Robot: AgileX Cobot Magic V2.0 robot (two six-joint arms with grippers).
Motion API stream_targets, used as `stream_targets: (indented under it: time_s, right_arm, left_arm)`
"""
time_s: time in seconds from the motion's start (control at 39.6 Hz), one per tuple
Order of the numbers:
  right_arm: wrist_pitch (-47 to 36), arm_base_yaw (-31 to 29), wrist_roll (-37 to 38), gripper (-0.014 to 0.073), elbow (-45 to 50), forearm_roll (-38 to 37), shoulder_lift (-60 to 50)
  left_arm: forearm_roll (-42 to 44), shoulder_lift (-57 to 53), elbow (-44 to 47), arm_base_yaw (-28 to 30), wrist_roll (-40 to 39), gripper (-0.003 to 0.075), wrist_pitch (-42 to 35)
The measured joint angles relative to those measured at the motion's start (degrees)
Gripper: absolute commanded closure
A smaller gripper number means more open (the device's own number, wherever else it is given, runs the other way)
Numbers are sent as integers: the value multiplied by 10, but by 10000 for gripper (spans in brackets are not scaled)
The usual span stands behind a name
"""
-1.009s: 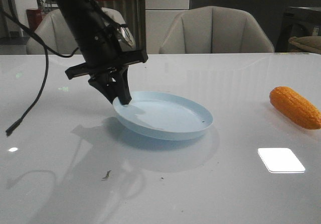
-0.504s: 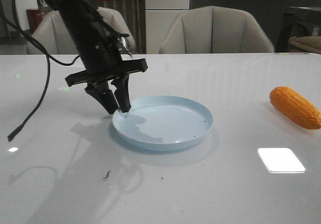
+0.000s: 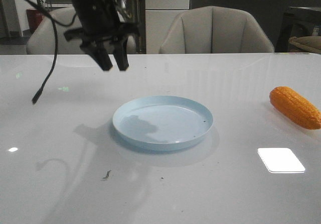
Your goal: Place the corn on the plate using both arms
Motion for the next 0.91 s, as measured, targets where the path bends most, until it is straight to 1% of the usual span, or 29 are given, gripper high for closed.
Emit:
stream_targets:
  time_s: [0.13, 0.28, 0.35, 0.43, 0.55, 0.63, 0.73, 0.83, 0.86, 0.91]
  right_arm:
    - [0, 0, 0, 2, 0, 0, 0]
    - [0, 0, 0, 2, 0, 0, 0]
    - [0, 0, 0, 2, 0, 0, 0]
    - [0, 0, 0, 2, 0, 0, 0]
    - [0, 0, 0, 2, 0, 0, 0]
    - [0, 0, -2, 2, 0, 0, 0]
    - [0, 0, -2, 2, 0, 0, 0]
    - [0, 0, -2, 2, 0, 0, 0]
    - [0, 0, -2, 2, 0, 0, 0]
    - [0, 0, -2, 2, 0, 0, 0]
  left_arm:
    - [90, -23, -89, 0, -44, 414, 9]
    - [211, -72, -171, 1, -86, 470, 12]
    - [246, -115, -183, 1, -91, 510, 15]
    - [259, -162, -185, 2, -92, 536, 21]
    - [276, -235, -179, 2, -92, 558, 22]
    - [296, -277, -145, 7, -91, 559, 22]
    - [325, -329, -54, 30, -90, 559, 20]
    - [343, -376, 99, 71, -99, 559, 13]
    - [342, -386, 134, 79, -105, 559, 3]
    - [332, -423, 254, 100, -112, 559, -40]
